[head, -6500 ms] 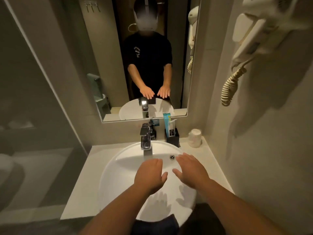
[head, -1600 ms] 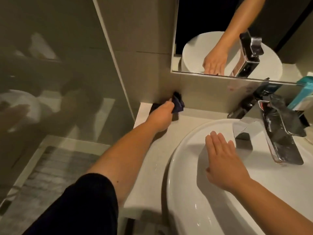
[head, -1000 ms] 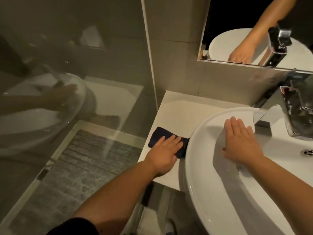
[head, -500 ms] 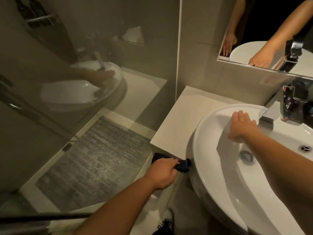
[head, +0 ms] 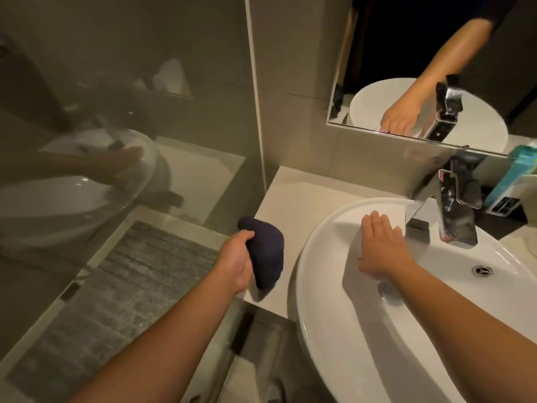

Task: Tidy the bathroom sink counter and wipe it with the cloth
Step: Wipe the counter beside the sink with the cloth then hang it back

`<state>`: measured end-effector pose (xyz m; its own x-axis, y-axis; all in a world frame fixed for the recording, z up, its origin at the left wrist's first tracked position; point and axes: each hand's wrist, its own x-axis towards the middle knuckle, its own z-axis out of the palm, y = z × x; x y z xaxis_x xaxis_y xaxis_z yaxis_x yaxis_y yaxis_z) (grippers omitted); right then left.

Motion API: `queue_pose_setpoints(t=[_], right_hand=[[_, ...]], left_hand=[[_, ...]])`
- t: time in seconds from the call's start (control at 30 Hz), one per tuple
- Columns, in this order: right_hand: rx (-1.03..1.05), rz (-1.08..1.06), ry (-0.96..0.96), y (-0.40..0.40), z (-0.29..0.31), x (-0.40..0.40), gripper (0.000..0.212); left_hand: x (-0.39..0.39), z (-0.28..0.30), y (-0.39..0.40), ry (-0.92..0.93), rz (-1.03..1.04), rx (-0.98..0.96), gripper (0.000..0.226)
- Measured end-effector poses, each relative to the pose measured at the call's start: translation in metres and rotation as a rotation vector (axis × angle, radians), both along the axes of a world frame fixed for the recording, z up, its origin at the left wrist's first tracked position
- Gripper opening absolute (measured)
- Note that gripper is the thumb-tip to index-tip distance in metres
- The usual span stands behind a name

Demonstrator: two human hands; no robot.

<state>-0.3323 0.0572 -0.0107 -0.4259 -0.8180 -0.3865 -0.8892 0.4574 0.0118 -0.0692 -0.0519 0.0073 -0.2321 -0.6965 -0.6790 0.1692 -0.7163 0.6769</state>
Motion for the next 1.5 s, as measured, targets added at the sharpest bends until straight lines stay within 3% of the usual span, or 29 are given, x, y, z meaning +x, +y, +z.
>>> queue_pose_setpoints(t=[0.17,0.3,0.43,0.53,0.67,0.87,1.17,1.4,1.5], right_hand=[[-0.052,-0.013,0.04,0.0,-0.009,0.003,0.094],[-0.09,-0.02,0.099,0.001,-0.015,0.004,0.094],[-0.105,-0.057,0.152,-0.001,-0.025,0.007,0.096],[-0.122,-0.053,0.2,-0.002,-0.031,0.006,0.097],[-0.14,-0.044,0.198,0.0,-0.03,0.007,0.096],[-0.122,-0.037,0.184,0.0,-0.029,0.005,0.096],[-0.104,-0.058,0.131,-0.004,-0.024,0.007,0.097],[-0.018,-0.106,-0.028,-0.005,0.006,0.014,0.088],[-0.135,-0.092,-0.151,0.018,0.021,0.047,0.073]], left_hand=[[-0.099,0.011,-0.096,-0.123,-0.321,-0.446,0.023],[-0.191,-0.016,-0.14,-0.532,-0.831,-1.081,0.022],[-0.262,-0.062,-0.122,-0.56,-1.518,-1.469,0.04],[-0.271,-0.087,-0.122,-0.62,-1.685,-1.744,0.051],[-0.236,-0.093,-0.126,-0.578,-1.669,-1.789,0.053],[-0.128,-0.092,-0.108,-0.69,-1.573,-1.638,0.058],[0.013,-0.087,0.008,-0.829,-1.4,-1.469,0.058],[0.056,-0.087,0.088,-0.939,-1.324,-1.355,0.057],[0.063,-0.074,0.106,-0.899,-1.314,-1.269,0.052]])
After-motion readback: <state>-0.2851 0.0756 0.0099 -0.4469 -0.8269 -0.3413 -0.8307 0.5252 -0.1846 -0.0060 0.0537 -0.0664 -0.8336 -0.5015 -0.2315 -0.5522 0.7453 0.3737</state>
